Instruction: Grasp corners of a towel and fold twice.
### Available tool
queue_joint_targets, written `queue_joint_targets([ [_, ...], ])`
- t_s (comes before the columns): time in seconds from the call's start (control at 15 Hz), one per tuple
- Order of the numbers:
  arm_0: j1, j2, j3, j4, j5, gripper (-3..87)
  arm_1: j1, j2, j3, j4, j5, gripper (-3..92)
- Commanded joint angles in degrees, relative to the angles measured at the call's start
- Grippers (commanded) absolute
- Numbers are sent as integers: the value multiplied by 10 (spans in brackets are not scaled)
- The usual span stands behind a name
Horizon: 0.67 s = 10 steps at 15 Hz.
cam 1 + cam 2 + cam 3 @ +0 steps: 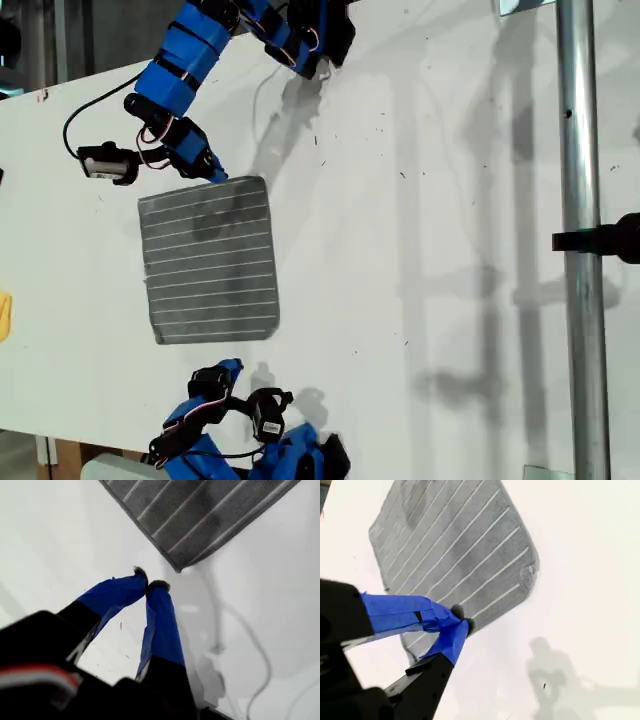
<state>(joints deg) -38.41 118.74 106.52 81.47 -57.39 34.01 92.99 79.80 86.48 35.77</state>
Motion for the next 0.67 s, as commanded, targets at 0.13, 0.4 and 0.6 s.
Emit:
queue_joint_targets([
  [0.13,-18,-42,-52,26,4,79,30,-22,-6,-19,-47,397],
  [0.4,-11,-54,-52,22,-2,82,51,-113,83,-136,-60,379],
  [0.6,0,-54,-49,20,-16,82,69,-216,75,-206,-66,340],
])
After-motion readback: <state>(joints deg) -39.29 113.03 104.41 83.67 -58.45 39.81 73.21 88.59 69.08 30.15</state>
